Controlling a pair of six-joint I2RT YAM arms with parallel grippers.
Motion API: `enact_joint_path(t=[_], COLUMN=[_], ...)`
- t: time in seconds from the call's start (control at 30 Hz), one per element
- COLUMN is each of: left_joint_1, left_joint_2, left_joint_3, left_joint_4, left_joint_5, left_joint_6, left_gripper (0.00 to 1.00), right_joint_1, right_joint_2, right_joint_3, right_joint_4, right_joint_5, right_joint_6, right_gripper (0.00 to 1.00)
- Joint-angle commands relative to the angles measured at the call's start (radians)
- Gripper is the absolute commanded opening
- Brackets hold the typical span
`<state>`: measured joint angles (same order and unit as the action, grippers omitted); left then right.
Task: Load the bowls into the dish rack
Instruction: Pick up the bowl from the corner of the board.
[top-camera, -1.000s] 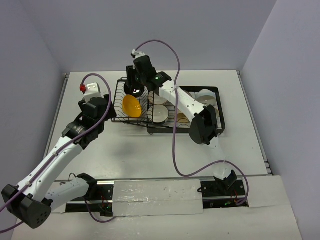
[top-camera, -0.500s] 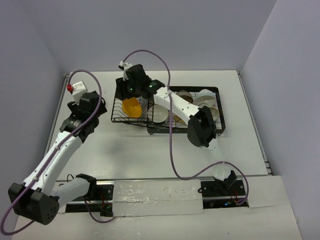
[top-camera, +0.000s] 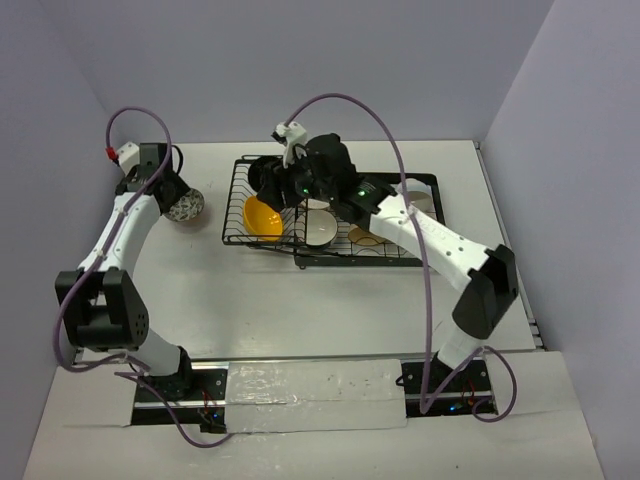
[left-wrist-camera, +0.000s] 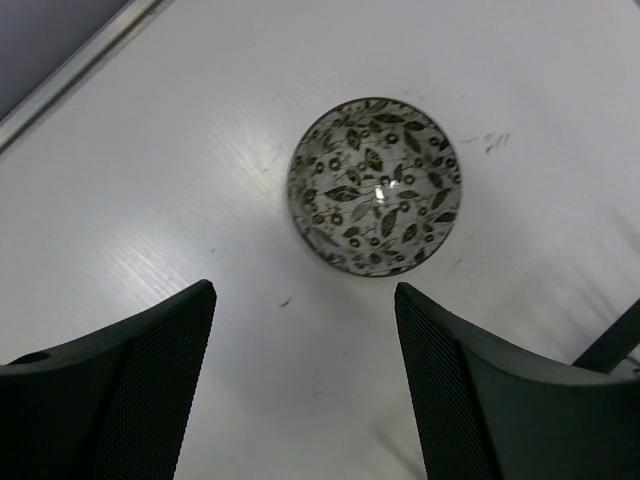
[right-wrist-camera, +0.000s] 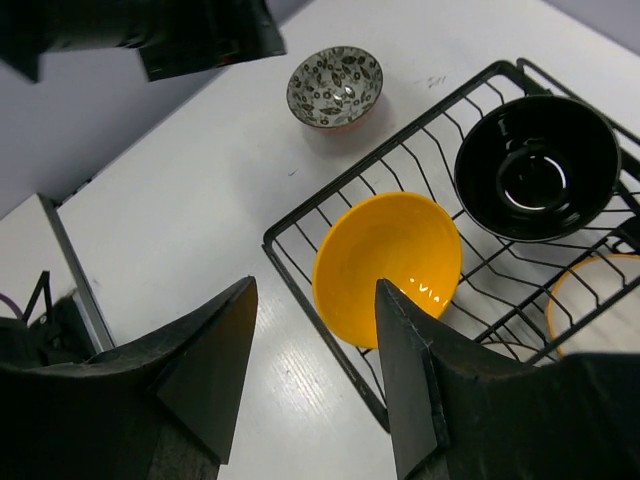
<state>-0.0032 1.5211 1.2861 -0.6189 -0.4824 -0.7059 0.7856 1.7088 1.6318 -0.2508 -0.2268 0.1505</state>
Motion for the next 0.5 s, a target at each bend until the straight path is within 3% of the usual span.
enact_joint_path(t=[0.0, 0.2, 0.47], left_joint_1=[0.0, 0.048, 0.077], left_joint_2=[0.062, 0.27, 0.393], left_joint_3=[0.113, 0.194, 0.226], left_joint_4=[-0.01, -0.035, -0.076], left_joint_5=[0.03, 0.113, 0.065], left_joint_6=[-0.053, -0.084, -0.095], left_gripper=[0.78, 0.79, 0.79], right_joint_1=[-0.003, -0.003, -0.005], right_joint_2=[-0.086, -0.193, -0.21], right_joint_3=[-0.062, -0.185, -0.214], right_joint_4=[0.058, 0.059, 0.058], right_joint_5=[0.035, 0.023, 0.018], right_joint_6=[-0.043, -0.051, -0.06], right_gripper=[0.58, 0.59, 0.6])
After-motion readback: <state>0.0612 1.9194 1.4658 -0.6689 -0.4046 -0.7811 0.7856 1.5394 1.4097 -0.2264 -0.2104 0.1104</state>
